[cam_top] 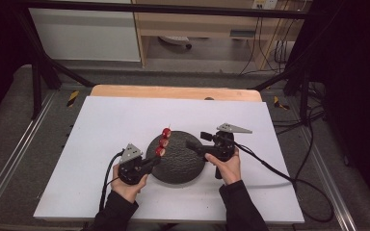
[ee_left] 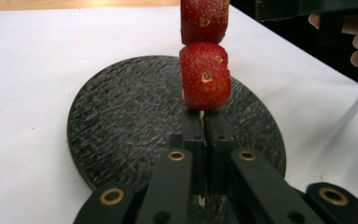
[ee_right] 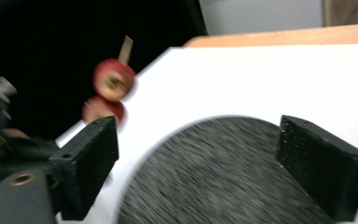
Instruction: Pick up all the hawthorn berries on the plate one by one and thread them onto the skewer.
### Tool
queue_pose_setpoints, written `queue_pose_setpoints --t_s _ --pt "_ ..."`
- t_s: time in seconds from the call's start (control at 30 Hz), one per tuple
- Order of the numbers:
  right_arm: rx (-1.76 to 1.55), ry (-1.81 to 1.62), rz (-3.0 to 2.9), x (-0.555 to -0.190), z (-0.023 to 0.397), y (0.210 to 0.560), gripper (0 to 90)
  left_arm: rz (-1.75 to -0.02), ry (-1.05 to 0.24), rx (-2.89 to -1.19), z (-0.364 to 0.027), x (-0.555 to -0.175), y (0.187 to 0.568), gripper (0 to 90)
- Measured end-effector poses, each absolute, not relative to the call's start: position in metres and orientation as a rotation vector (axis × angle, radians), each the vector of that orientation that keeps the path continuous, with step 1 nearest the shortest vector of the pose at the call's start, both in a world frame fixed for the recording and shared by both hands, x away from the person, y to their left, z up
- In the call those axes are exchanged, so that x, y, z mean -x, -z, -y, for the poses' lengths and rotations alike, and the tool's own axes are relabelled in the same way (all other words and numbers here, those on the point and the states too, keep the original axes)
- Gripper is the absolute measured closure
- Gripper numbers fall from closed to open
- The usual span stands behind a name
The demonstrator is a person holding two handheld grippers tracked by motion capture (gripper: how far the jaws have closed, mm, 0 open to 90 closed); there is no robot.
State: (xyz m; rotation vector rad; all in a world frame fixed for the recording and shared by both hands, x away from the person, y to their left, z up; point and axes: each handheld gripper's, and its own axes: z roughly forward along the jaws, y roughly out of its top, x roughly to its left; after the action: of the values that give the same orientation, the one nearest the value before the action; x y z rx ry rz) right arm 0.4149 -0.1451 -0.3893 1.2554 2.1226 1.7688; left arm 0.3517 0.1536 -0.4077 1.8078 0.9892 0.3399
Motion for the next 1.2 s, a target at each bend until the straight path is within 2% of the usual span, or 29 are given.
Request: queue_pose_setpoints --t_s 0.37,0.7,1.2 --pt "-1.155 -1.421 -2.306 -0.411 0.180 0.411 0.5 -0.945 -0.356 -1.883 -0.175 -0.351 0.404 88.2" --pt "-1.101 -1.299 -2.366 -0.399 0.210 0.430 0.5 -0.945 -0.336 -1.958 -0.184 -0.361 0.399 88.1" --pt "-1.073 -1.242 -2.394 -0.380 0.238 0.441 0.5 -0.930 -0.296 -2.118 -0.158 -0.389 0.390 88.0"
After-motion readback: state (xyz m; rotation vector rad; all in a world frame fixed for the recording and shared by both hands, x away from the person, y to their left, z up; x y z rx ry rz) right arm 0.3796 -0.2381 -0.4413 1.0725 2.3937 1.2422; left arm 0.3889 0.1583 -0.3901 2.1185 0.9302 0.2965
